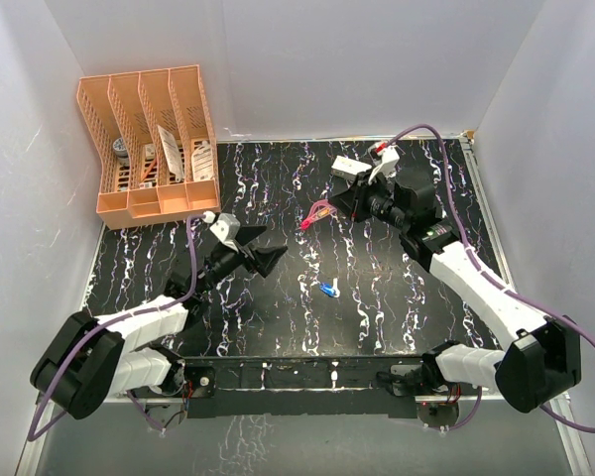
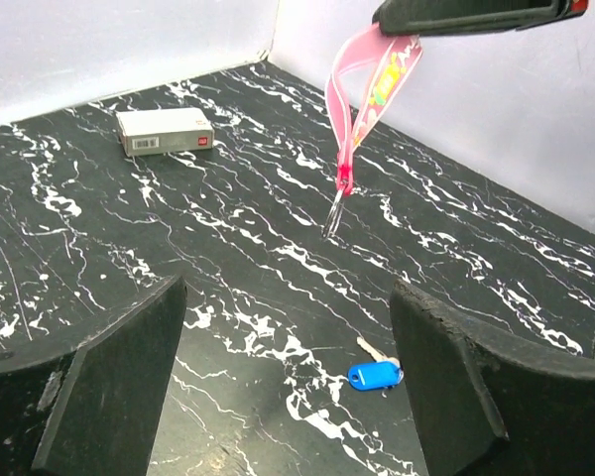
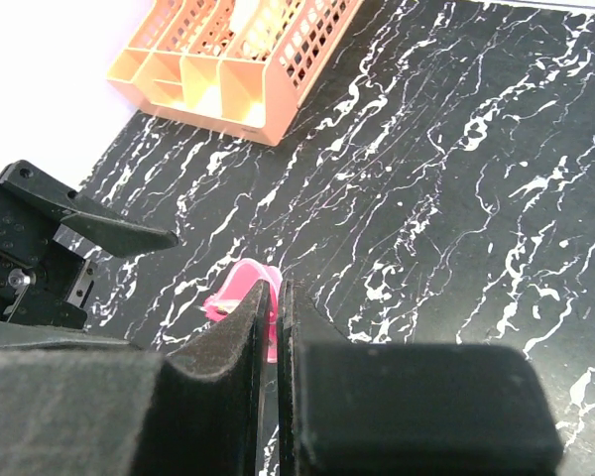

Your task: Put the keys on the keyring

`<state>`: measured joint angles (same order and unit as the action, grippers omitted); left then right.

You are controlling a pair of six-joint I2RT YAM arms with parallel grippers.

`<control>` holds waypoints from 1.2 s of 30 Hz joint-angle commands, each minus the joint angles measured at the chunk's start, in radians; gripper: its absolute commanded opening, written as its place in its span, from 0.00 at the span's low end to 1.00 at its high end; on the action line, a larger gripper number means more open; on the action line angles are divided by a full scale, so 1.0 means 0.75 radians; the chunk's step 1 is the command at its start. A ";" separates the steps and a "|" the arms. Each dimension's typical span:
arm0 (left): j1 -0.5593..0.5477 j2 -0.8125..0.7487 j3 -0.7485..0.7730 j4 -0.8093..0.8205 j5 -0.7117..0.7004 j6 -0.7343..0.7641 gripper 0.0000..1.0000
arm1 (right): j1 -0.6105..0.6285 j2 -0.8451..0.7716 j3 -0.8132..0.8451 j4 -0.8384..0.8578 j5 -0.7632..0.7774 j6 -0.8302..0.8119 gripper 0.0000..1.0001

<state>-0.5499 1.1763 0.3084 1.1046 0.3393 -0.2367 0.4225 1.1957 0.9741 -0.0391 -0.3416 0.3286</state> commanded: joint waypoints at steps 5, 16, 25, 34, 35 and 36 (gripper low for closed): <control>0.016 0.031 -0.039 0.322 0.036 0.027 0.84 | -0.041 0.011 -0.004 0.152 -0.157 0.075 0.00; 0.015 0.234 0.004 0.584 0.187 -0.013 0.84 | -0.052 0.031 0.000 0.189 -0.232 0.108 0.00; 0.022 0.374 0.029 0.779 0.251 -0.022 0.84 | -0.057 0.042 0.007 0.203 -0.271 0.112 0.00; 0.031 0.457 0.057 0.909 0.307 -0.017 0.82 | -0.056 0.038 0.003 0.222 -0.307 0.116 0.00; 0.032 0.460 0.065 0.908 0.309 -0.018 0.81 | -0.056 0.038 0.002 0.222 -0.309 0.116 0.00; 0.032 0.463 0.071 0.908 0.313 -0.017 0.81 | -0.056 0.037 0.001 0.223 -0.312 0.116 0.00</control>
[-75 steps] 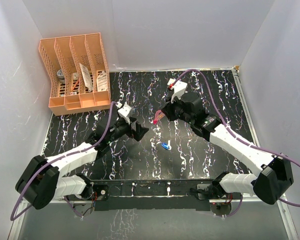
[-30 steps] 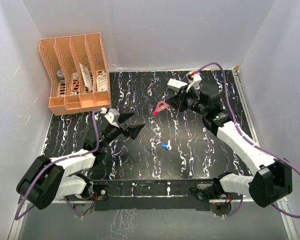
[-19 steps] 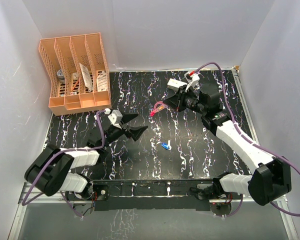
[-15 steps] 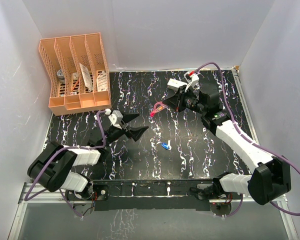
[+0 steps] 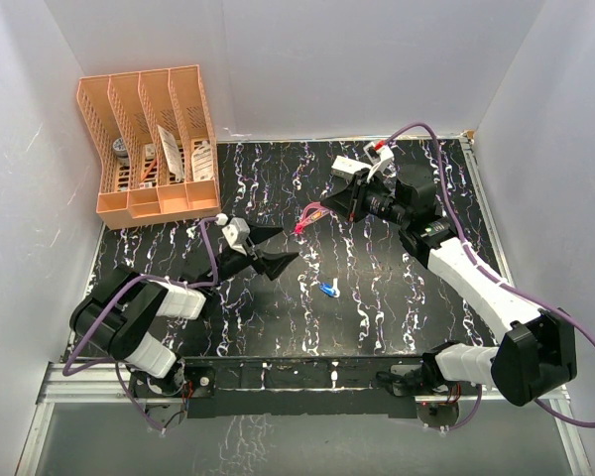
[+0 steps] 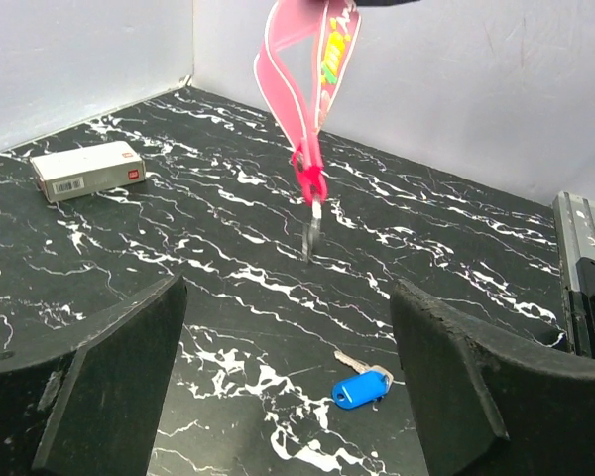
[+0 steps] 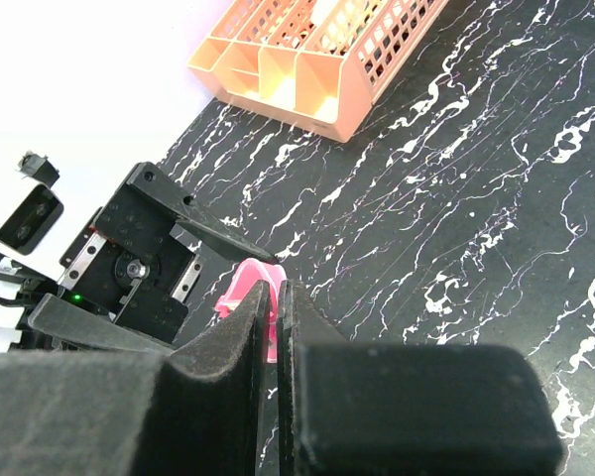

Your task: Put the keys on the keyring

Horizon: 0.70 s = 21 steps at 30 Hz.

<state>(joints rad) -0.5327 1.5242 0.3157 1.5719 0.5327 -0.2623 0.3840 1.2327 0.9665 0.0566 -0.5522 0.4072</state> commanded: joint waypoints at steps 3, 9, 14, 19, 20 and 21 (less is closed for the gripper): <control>0.010 0.004 0.078 0.286 0.059 0.034 0.81 | -0.005 -0.015 0.005 0.097 -0.037 0.010 0.00; 0.015 0.010 0.107 0.285 0.067 0.050 0.77 | -0.005 -0.015 0.000 0.098 -0.040 0.007 0.00; 0.019 0.032 0.133 0.285 0.094 0.018 0.68 | -0.005 -0.020 0.000 0.098 -0.041 0.006 0.00; 0.023 0.065 0.156 0.285 0.105 -0.022 0.61 | -0.007 -0.022 -0.002 0.098 -0.043 0.003 0.00; 0.025 0.064 0.157 0.285 0.103 -0.026 0.60 | -0.007 -0.022 -0.001 0.098 -0.043 0.003 0.00; 0.027 0.064 0.158 0.285 0.102 -0.031 0.59 | -0.007 -0.021 0.000 0.097 -0.043 0.003 0.00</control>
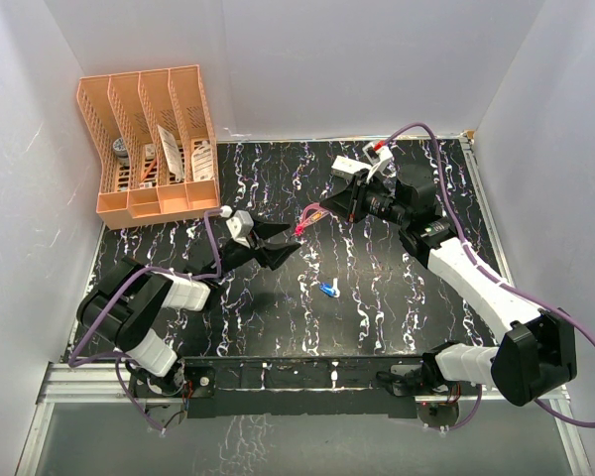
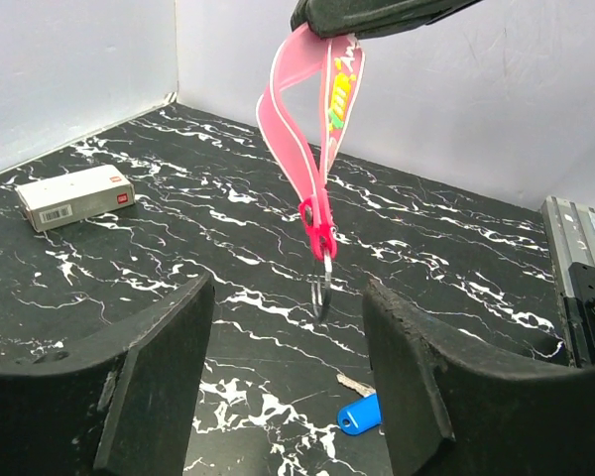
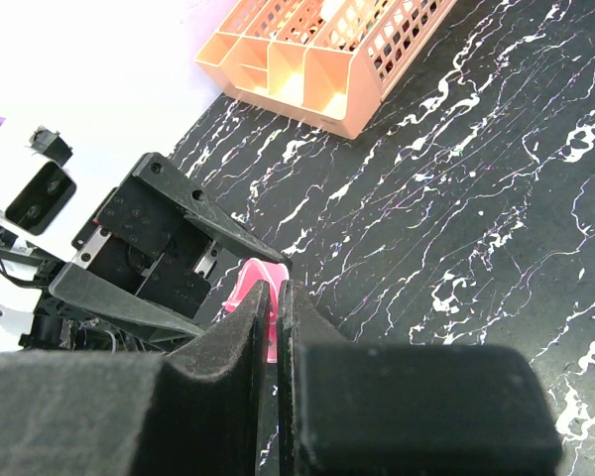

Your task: Put the keys on the keyring

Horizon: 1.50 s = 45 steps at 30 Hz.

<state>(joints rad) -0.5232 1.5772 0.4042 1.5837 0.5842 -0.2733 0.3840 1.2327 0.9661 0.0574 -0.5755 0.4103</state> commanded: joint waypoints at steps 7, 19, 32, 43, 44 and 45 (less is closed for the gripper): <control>0.021 -0.028 0.034 0.269 0.014 -0.026 0.45 | -0.008 -0.018 -0.007 0.104 -0.012 0.002 0.00; 0.023 -0.047 0.035 0.269 0.014 -0.037 0.39 | -0.008 -0.010 -0.011 0.113 -0.018 0.005 0.00; 0.025 -0.060 0.038 0.269 0.025 -0.059 0.33 | -0.009 -0.011 -0.014 0.116 -0.015 0.005 0.00; 0.027 -0.070 0.036 0.270 0.036 -0.068 0.18 | -0.017 -0.010 -0.020 0.116 -0.014 0.005 0.00; 0.027 -0.071 0.035 0.270 0.037 -0.069 0.16 | -0.017 -0.009 -0.020 0.115 -0.013 0.005 0.00; 0.027 -0.073 0.035 0.269 0.036 -0.071 0.16 | -0.017 -0.008 -0.020 0.116 -0.014 0.005 0.00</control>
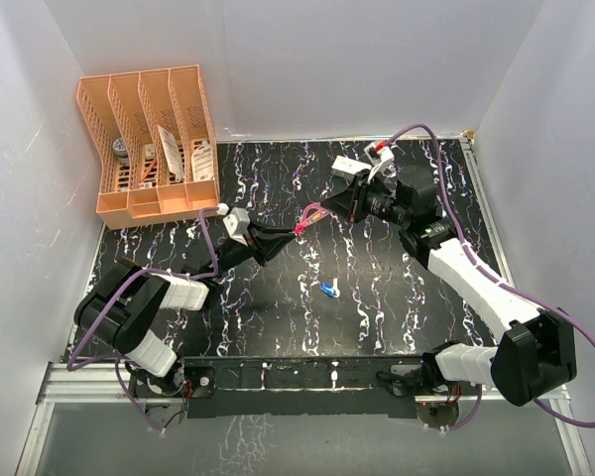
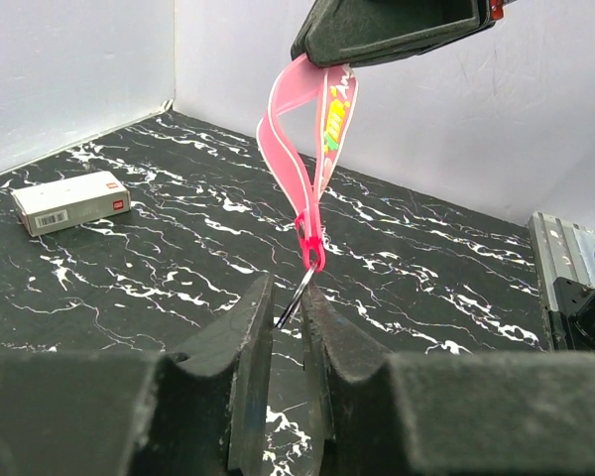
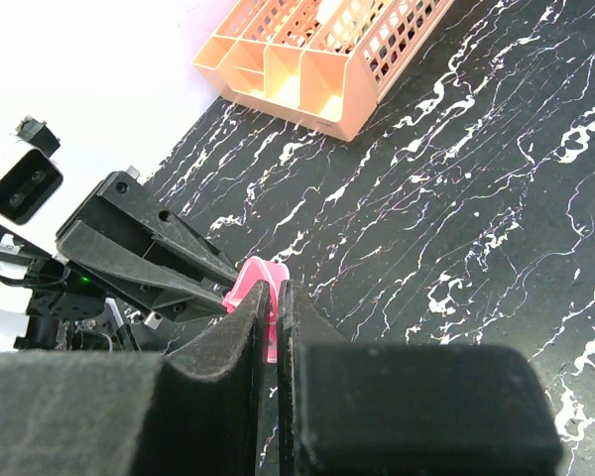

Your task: Put the keys on the keyring

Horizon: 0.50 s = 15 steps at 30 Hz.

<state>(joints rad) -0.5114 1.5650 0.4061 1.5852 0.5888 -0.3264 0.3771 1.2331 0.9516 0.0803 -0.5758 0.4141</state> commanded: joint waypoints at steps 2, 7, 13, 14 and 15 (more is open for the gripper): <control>0.011 -0.060 0.032 0.267 0.032 -0.003 0.15 | -0.008 -0.010 -0.004 0.086 -0.013 0.003 0.00; 0.012 -0.065 0.035 0.267 0.046 -0.017 0.04 | -0.011 -0.006 -0.008 0.090 -0.006 0.008 0.00; 0.011 -0.081 0.036 0.254 0.049 -0.092 0.00 | -0.014 0.005 -0.013 0.094 0.013 0.016 0.00; 0.011 -0.091 0.034 0.241 0.042 -0.105 0.00 | -0.016 0.010 -0.015 0.094 0.024 0.017 0.00; 0.012 -0.104 0.035 0.222 0.029 -0.118 0.00 | -0.017 0.015 -0.012 0.087 0.037 0.017 0.00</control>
<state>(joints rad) -0.5076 1.5536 0.4061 1.5856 0.6090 -0.3717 0.3706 1.2373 0.9504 0.0834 -0.5732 0.4213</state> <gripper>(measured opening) 0.015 0.031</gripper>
